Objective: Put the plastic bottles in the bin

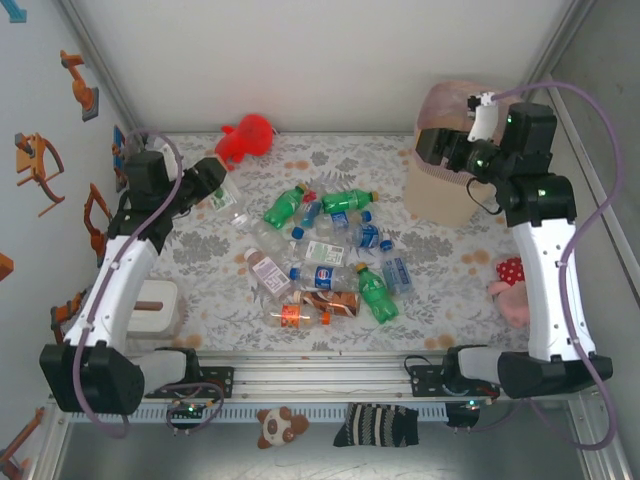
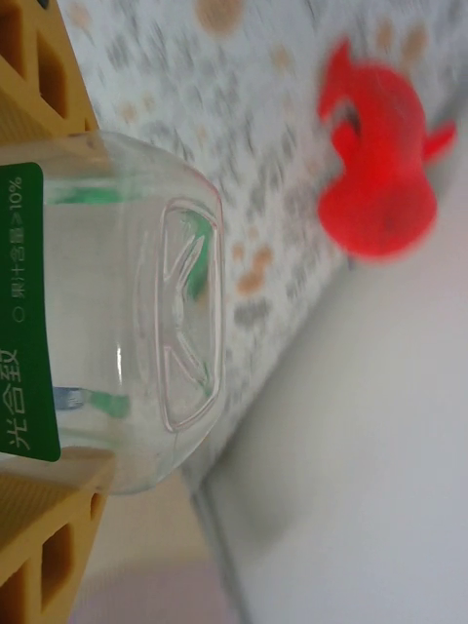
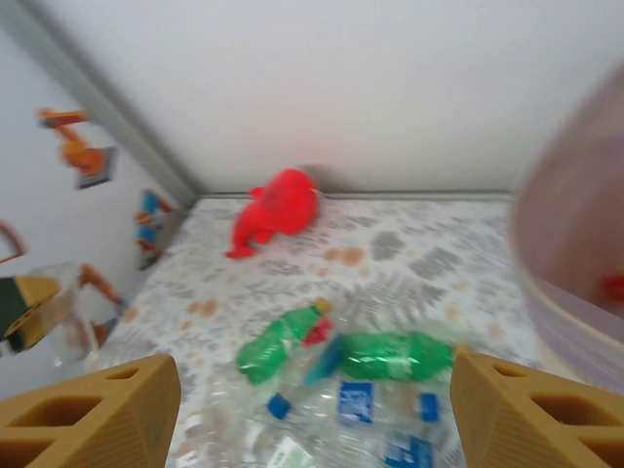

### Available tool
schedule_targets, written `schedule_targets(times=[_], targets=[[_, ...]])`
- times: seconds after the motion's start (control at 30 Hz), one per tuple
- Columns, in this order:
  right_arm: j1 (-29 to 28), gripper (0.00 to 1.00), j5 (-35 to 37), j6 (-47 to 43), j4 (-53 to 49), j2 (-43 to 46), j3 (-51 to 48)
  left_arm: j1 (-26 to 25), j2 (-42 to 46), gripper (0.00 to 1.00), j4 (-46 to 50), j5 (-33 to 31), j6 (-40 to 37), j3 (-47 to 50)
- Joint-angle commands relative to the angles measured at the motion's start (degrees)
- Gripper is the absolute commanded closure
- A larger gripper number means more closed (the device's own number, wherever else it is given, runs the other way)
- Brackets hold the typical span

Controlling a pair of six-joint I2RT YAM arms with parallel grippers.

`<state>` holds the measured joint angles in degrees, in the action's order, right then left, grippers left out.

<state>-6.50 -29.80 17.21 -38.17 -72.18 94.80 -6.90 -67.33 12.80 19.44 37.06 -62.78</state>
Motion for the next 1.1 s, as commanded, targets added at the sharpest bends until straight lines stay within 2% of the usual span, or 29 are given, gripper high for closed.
schedule_targets(times=[0.0, 0.2, 0.43, 0.7, 0.77, 1.07], targets=[[-2.6, 0.28, -9.8, 0.5, 10.8, 1.7, -1.7, -1.3, 3.0, 0.39, -12.4, 15.0, -3.1, 0.3], [-9.6, 0.28, -18.0, 0.2, 19.2, 3.1, -4.4, -7.0, 5.7, 0.4, -20.4, 26.1, -5.9, -2.1], [-18.9, 0.25, -22.2, -3.5, 24.2, 3.1, -5.0, -15.6, 6.8, 0.43, -31.3, 32.8, -6.7, -4.7], [-28.6, 0.12, -24.8, -6.5, 29.0, 1.8, -4.7, -23.6, 5.8, 0.45, -35.1, 35.5, -9.2, -9.4], [-31.0, 0.01, -24.8, -8.8, 28.7, 1.7, -4.6, -25.0, 5.5, 0.46, -35.6, 35.8, -9.5, -10.1], [-36.6, 0.01, -22.7, -11.4, 25.9, -1.3, -3.1, -28.8, 4.5, 0.47, -36.2, 36.4, -10.9, -11.5]])
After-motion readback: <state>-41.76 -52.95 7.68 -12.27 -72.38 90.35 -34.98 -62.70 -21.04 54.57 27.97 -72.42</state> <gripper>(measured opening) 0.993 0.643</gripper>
